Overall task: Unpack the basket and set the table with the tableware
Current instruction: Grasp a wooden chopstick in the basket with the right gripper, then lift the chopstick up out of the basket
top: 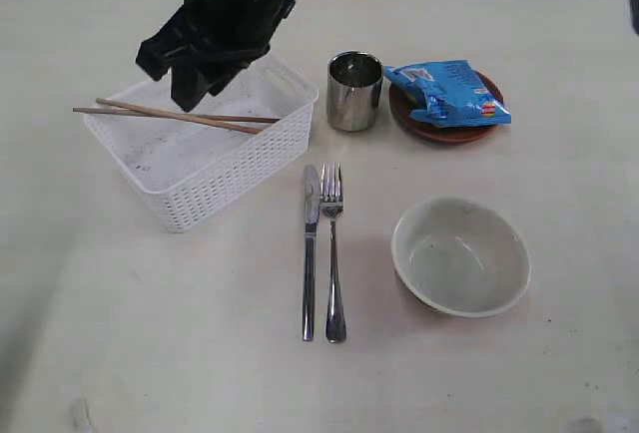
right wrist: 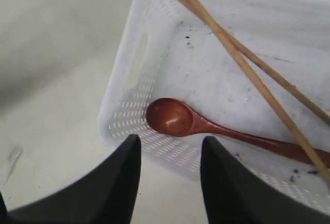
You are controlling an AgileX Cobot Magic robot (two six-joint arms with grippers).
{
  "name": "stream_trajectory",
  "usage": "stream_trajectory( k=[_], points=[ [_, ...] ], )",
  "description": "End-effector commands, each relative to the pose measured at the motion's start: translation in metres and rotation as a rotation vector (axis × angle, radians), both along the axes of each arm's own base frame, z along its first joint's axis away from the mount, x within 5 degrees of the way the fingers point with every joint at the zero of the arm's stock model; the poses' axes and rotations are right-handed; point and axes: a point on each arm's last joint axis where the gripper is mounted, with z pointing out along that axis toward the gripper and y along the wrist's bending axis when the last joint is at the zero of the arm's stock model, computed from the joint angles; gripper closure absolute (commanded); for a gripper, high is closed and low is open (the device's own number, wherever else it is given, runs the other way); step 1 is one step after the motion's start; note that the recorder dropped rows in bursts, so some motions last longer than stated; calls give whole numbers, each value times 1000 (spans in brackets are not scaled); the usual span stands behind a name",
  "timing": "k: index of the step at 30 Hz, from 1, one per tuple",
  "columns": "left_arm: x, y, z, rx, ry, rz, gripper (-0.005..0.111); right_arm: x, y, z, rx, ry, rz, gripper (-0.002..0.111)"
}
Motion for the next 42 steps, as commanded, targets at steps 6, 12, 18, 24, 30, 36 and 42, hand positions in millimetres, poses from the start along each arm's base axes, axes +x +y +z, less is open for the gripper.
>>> stream_trajectory(
  k=[6, 12, 18, 24, 30, 36, 42],
  points=[
    [0, 0, 0, 0, -1, -6, 107, -10, 20, -37, -281, -215, 186, 71],
    [0, 0, 0, 0, -1, -6, 107, 5, 28, -48, -288, -207, 97, 71],
    [0, 0, 0, 0, -1, -6, 107, 23, 47, -61, -268, -212, 83, 71],
    [0, 0, 0, 0, -1, -6, 107, 34, 51, -80, -283, -279, 46, 61],
    [0, 0, 0, 0, -1, -6, 107, 35, 64, -94, -233, -324, 40, 67],
    [0, 0, 0, 0, -1, -6, 107, 35, 65, -98, -241, -335, 58, 102],
    [0, 0, 0, 0, -1, -6, 107, 35, 66, -88, -241, -338, 72, 109]
  ],
)
